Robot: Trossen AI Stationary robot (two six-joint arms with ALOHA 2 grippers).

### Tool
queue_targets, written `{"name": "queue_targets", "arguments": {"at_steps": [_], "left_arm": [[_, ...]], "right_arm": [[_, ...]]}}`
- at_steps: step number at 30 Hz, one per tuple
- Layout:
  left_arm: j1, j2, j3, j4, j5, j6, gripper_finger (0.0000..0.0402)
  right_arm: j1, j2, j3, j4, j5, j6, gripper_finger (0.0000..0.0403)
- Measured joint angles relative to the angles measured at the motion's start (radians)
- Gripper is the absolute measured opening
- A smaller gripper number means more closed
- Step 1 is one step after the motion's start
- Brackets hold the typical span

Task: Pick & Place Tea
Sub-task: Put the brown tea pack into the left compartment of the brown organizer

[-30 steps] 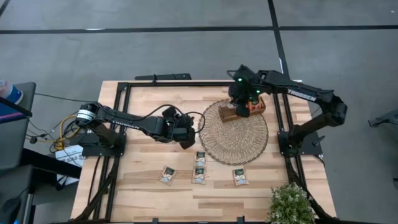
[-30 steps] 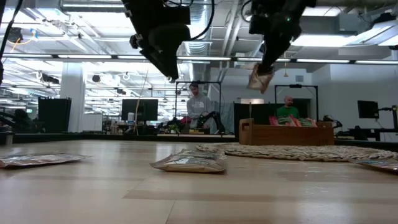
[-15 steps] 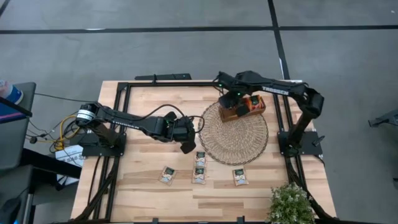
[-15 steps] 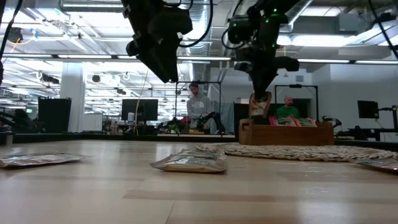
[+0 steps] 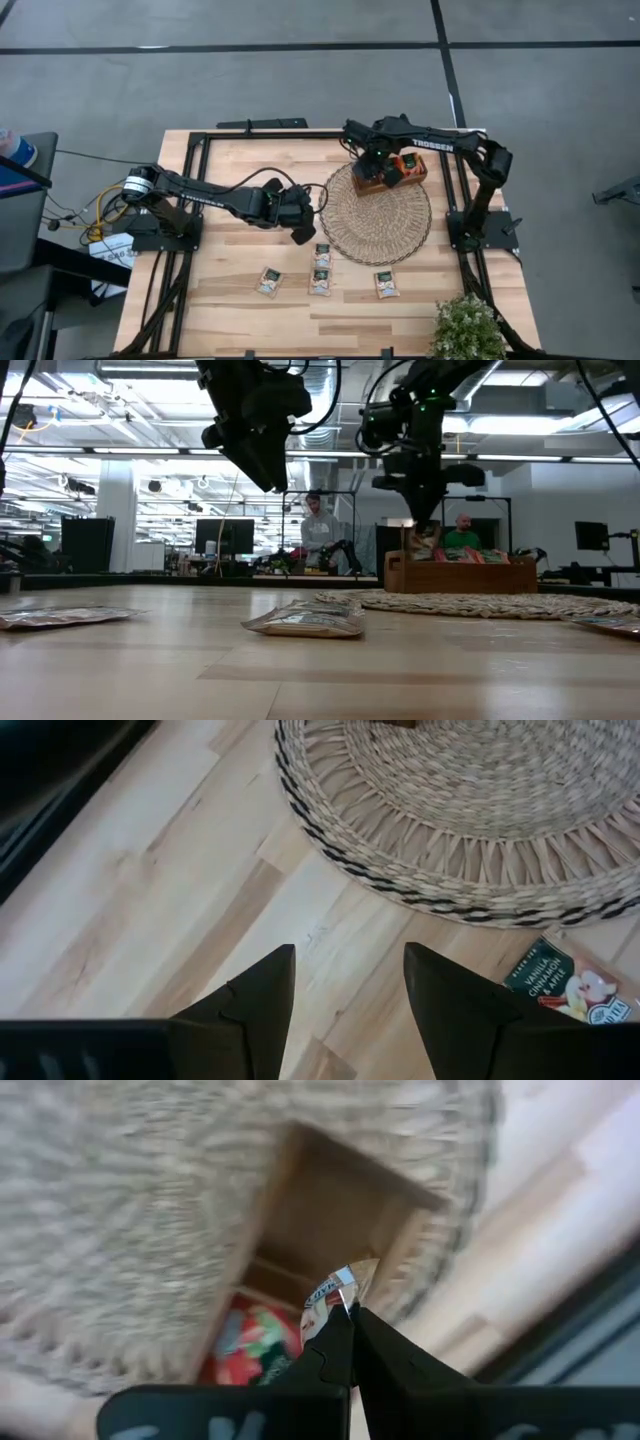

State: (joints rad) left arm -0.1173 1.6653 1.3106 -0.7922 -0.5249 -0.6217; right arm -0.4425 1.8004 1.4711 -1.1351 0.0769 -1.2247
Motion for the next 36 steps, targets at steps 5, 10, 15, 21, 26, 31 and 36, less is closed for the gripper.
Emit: {"name": "queue_targets", "arguments": {"at_steps": [5,10,15,21,26,31,36], "left_arm": [[0.0,0.0,0.0,0.004,-0.002,0.0,0.0182],[0.0,0.0,0.0,0.009,-0.002,0.0,0.0182],[0.0,0.0,0.0,0.016,-0.002,0.001,0.0182],[0.0,0.0,0.0,0.017,-0.002,0.001,0.0182],[0.0,0.0,0.0,0.017,-0.001,0.001,0.0182],[0.0,0.0,0.0,0.017,-0.001,0.001,0.0182],[0.0,0.0,0.0,0.022,0.0,0.005,0.0182]], "right_arm": [[-0.012,0.006,0.0,0.022,-0.009,-0.018,0.0],[-0.018,0.006,-0.005,0.031,-0.028,-0.034,0.0],[-0.018,0.007,-0.005,0.059,-0.075,-0.036,0.0],[-0.025,0.076,-0.005,0.048,-0.063,-0.04,0.0],[-0.023,0.12,-0.004,0.049,-0.02,-0.04,0.0],[-0.023,0.126,-0.004,0.061,-0.021,-0.038,0.0],[-0.016,0.123,-0.004,0.073,0.009,-0.013,0.0]]}}
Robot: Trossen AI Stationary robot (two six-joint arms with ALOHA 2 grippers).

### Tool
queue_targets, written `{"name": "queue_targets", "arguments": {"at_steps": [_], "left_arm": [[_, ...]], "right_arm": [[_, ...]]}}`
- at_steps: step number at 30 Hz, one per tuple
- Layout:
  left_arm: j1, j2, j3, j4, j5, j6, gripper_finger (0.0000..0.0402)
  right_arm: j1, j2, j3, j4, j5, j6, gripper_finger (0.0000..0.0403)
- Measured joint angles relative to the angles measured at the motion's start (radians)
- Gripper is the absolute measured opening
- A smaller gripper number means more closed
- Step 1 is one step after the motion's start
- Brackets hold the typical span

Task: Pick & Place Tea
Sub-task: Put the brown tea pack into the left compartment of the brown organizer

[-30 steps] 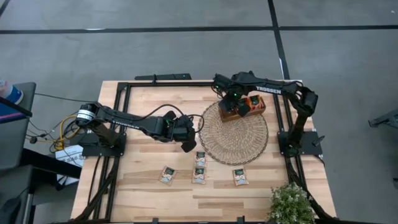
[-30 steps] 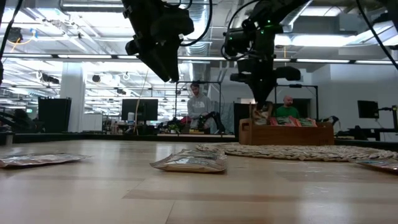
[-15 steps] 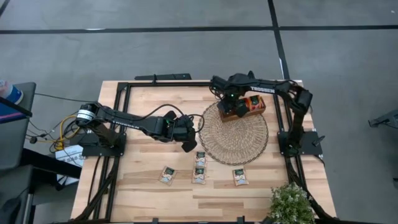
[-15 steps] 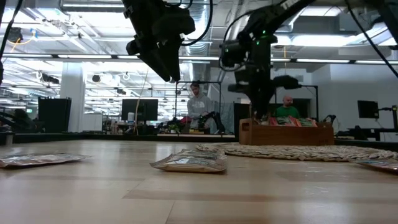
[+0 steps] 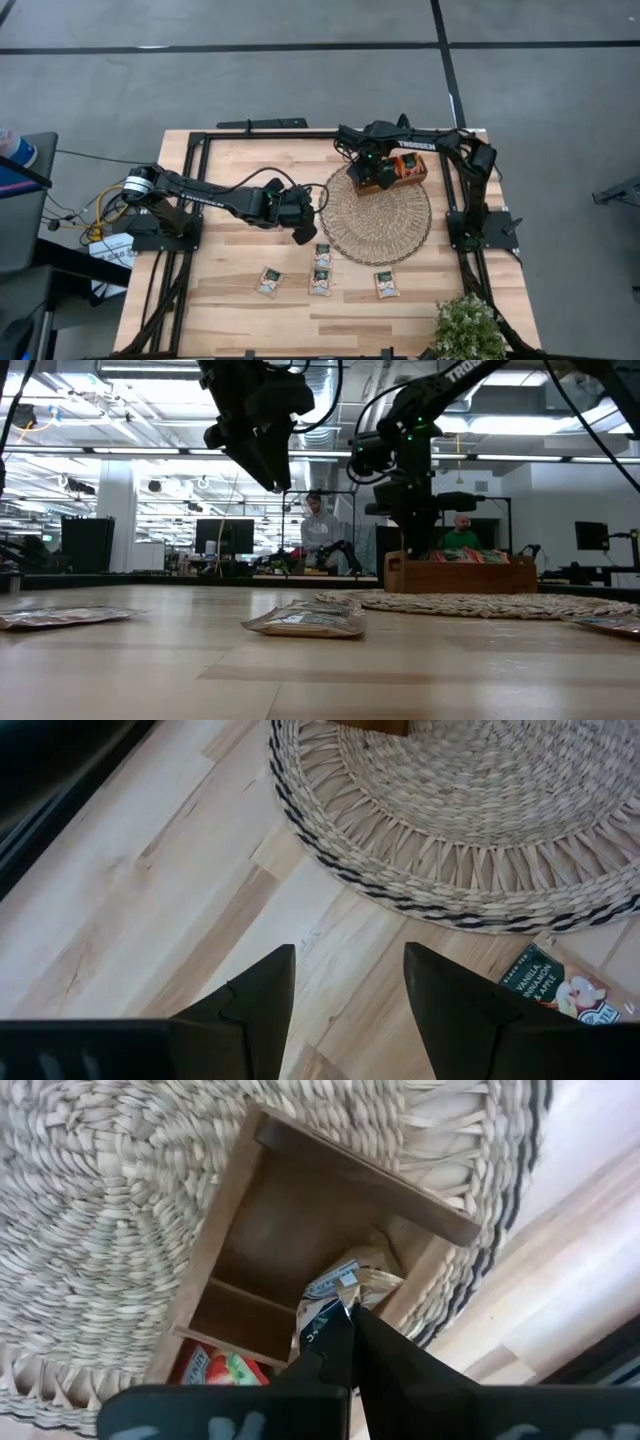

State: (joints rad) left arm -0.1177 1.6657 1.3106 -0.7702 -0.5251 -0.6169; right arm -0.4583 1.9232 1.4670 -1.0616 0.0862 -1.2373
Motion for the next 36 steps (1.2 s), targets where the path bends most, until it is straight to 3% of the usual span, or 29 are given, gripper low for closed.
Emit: {"name": "queue_targets", "arguments": {"at_steps": [10,25,32,36], "left_arm": [[0.0,0.0,0.0,0.035,0.006,0.03,0.0182],[0.0,0.0,0.0,0.036,0.007,0.048,0.0182],[0.0,0.0,0.0,0.036,0.007,0.048,0.0182],[0.0,0.0,0.0,0.035,0.007,0.048,0.0182]], "right_arm": [[0.015,0.0,0.0,0.002,0.057,0.047,0.001],[0.013,-0.001,0.053,0.001,0.09,0.086,0.0119],[0.013,-0.006,0.053,0.051,0.295,0.142,0.0145],[0.013,-0.029,0.055,0.047,0.315,0.147,0.0144]]}}
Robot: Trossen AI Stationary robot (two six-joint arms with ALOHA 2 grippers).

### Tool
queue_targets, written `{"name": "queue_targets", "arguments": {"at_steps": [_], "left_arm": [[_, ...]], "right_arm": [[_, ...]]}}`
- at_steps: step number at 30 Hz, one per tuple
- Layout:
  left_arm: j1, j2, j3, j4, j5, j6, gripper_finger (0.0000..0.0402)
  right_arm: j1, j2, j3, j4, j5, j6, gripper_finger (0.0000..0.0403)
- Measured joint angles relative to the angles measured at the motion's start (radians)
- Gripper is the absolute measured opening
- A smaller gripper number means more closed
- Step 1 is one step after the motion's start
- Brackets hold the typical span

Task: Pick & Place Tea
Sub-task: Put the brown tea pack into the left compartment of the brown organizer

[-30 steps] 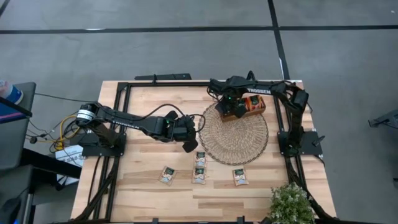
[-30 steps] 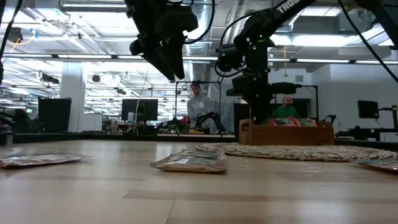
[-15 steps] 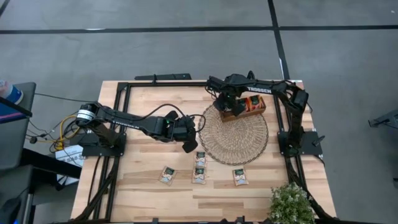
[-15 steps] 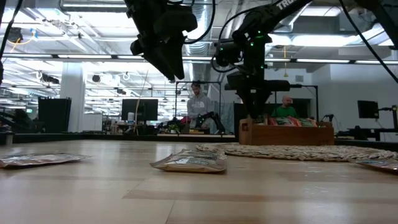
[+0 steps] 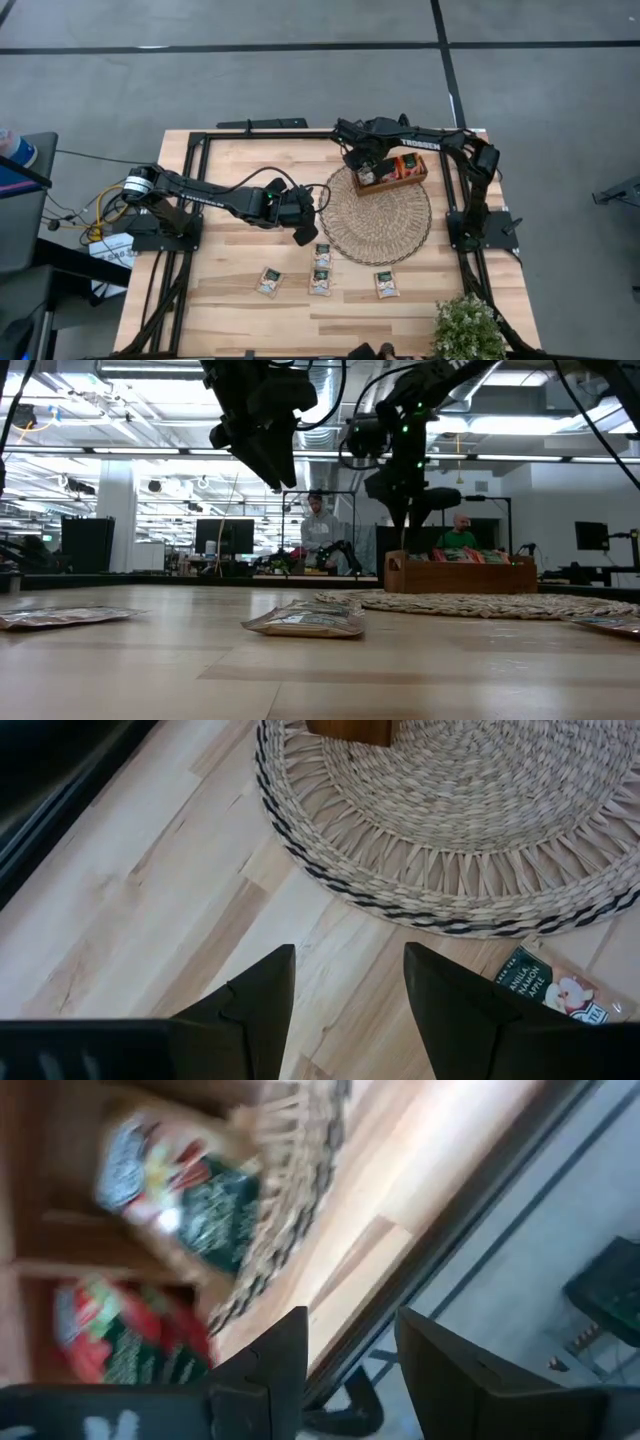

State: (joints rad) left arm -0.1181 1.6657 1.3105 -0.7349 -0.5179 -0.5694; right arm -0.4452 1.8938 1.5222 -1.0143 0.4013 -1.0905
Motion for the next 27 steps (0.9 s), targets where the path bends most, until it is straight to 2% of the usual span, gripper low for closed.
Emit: {"name": "queue_targets", "arguments": {"at_steps": [6,10,13,17,19,23,27], "left_arm": [[0.0,0.0,0.0,-0.001,0.0,0.0,0.0182],[0.0,0.0,0.0,-0.003,0.0,0.001,0.0182],[0.0,0.0,0.0,-0.004,0.0,0.003,0.0182],[0.0,0.0,0.0,-0.005,0.0,0.003,0.0182],[0.0,0.0,0.0,-0.004,0.0,-0.001,0.0182],[0.0,0.0,0.0,-0.003,0.0,0.001,0.0182],[0.0,0.0,0.0,0.008,0.0,0.0,0.0182]], "right_arm": [[0.028,-0.09,-0.001,-0.041,0.034,0.046,0.0129],[0.065,-0.198,-0.001,-0.1,-0.009,0.146,0.0116],[0.116,-0.296,-0.001,-0.165,-0.134,0.264,0.011],[0.207,-0.418,-0.001,-0.25,-0.403,0.456,0.0109],[0.26,-0.458,-0.001,-0.271,-0.504,0.612,0.0108],[0.383,-0.483,0.0,-0.317,-0.575,0.922,0.0108],[0.514,-0.471,-0.008,-0.371,-0.594,1.1,0.0108]]}}
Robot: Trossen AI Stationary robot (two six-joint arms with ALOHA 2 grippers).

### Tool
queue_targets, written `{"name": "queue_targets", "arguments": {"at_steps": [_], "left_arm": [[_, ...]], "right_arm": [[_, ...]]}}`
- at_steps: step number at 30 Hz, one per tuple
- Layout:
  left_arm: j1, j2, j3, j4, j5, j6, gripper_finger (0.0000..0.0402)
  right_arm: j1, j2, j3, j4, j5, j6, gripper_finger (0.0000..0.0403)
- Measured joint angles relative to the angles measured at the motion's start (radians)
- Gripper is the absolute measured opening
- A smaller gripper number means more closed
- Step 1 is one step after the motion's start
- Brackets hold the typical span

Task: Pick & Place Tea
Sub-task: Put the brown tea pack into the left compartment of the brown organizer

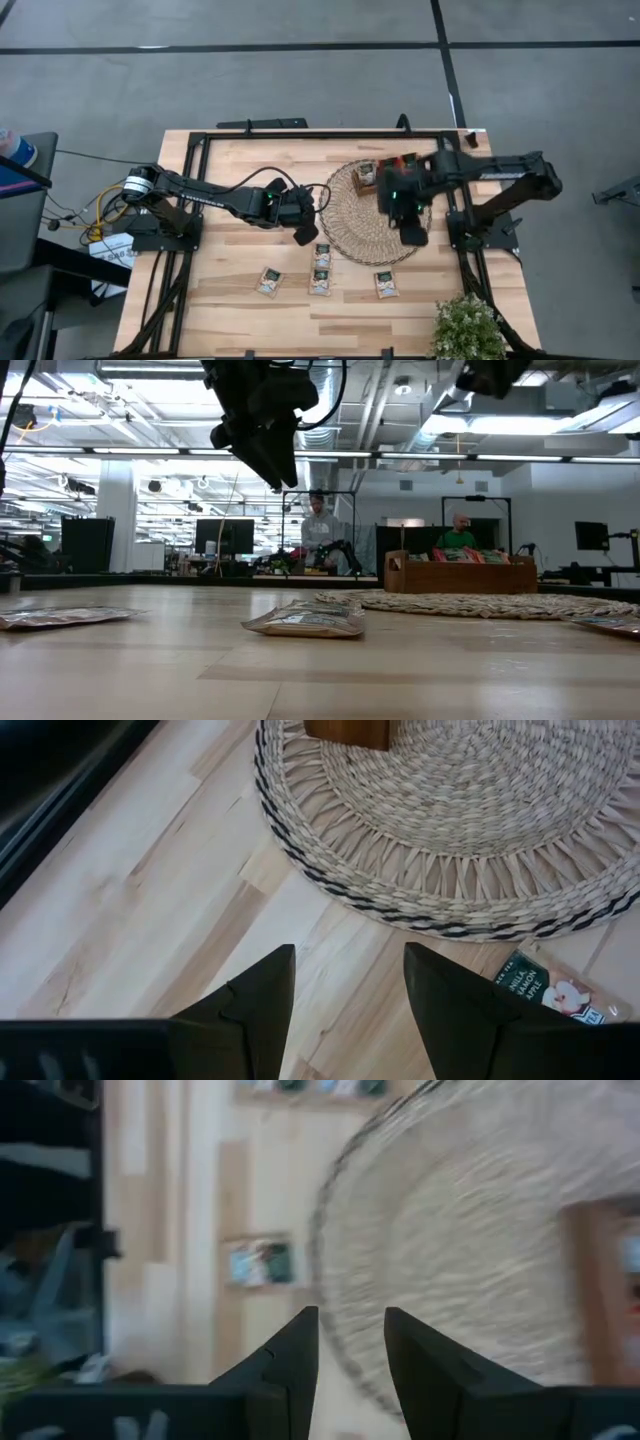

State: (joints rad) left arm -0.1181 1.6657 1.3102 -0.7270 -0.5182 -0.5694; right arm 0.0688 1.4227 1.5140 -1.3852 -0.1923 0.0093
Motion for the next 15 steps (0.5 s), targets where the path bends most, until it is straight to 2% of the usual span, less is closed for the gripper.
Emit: {"name": "queue_targets", "arguments": {"at_steps": [3,8,10,15], "left_arm": [[0.0,0.0,0.0,0.011,0.0,0.0,0.0182],[0.0,0.0,0.0,0.05,0.0,0.054,0.0182],[0.0,0.0,0.0,0.059,0.0,0.096,0.0182],[0.0,0.0,0.0,0.111,0.01,0.187,0.0182]], "right_arm": [[0.075,0.01,-0.016,-0.017,-0.025,0.095,0.0108],[0.149,0.026,-0.079,0.026,-0.153,0.321,0.0108],[0.17,0.029,-0.13,0.083,-0.198,0.413,0.0108],[0.221,0.031,-0.277,0.326,-0.2,0.597,0.0108]]}}
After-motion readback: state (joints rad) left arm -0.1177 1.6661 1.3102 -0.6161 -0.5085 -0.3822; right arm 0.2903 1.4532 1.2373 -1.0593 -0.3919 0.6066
